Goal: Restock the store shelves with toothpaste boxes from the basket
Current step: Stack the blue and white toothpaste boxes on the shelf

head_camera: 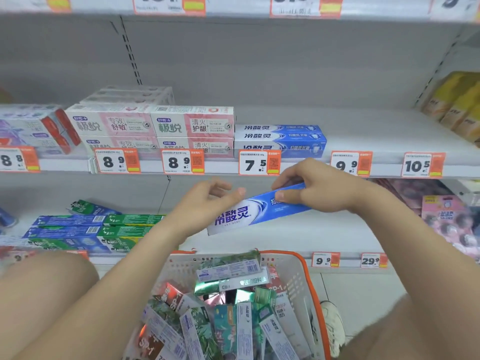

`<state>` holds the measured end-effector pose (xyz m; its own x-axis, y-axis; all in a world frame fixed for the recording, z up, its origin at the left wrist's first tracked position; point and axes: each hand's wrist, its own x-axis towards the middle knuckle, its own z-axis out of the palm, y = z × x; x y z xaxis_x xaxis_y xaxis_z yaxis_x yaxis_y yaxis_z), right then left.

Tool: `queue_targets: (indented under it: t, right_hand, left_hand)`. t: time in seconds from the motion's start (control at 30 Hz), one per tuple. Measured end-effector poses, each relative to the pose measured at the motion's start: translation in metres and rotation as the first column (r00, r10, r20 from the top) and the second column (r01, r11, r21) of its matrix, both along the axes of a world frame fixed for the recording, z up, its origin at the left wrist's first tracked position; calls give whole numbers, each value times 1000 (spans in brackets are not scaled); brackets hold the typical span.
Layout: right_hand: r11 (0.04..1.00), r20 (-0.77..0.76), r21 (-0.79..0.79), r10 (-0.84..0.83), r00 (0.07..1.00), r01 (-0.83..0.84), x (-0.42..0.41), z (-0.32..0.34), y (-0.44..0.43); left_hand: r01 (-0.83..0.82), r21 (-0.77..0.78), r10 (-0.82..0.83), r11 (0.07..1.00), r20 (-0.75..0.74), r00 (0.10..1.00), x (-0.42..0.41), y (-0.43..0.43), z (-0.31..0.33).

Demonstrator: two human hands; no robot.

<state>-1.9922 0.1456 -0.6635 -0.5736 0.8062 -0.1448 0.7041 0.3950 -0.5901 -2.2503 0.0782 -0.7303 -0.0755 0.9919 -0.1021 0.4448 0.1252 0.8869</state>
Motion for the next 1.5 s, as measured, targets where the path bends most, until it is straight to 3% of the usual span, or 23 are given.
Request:
queue_targets:
  t: [0.07, 0.17, 0.27, 0.33, 0.43, 0.57, 0.7, 0.87, 1.13, 1.37, 1.5]
  right_hand:
    - [996, -108, 1, -85, 991, 86, 9, 4, 5]
    - [985, -245, 49, -148, 958, 164, 18, 10, 13]
    - [939, -199, 287, -134, 971, 188, 22, 10, 19]
    - [875, -157, 432, -165, 974, 218, 21, 9, 23]
    - [775, -270, 538, -214, 939, 332, 18, 10, 33]
    - [650, -334, 617, -294, 895, 444, 25, 8, 55]
    - [706, -246, 552, -372, 895, 444, 29, -5, 81]
    - [811, -203, 475, -277, 939, 342, 19, -12, 100]
    - [840, -289, 372, -300, 909, 395, 19, -8, 97]
    - [758, -392, 275, -474, 789, 592, 32, -22, 97]
    - [741, -377, 261, -512, 772, 619, 32, -26, 100]
  left_hand:
    - [-120, 15, 117, 993, 135, 984, -6, 3, 9]
    - [-180, 92, 130, 979, 396, 909, -3, 9, 23]
    - [-256, 242, 142, 936, 404, 904, 5, 18, 34]
    - [-262, 347, 132, 900, 355, 925, 10, 27, 37]
    - [-225, 497, 127, 838, 224, 966, 18, 39, 46]
    - [-168, 726, 366, 667, -122, 923, 16, 55, 59]
    - [48, 725, 380, 687, -414, 827, 9, 76, 63]
    - [196, 564, 295, 802, -660, 691, 7, 97, 70]
    - [194, 578, 370, 793, -710, 600, 6, 110, 52]
    - [198, 632, 451, 749, -706, 547, 5, 117, 46]
    - [187, 652, 484, 735, -698, 528, 9, 118, 43]
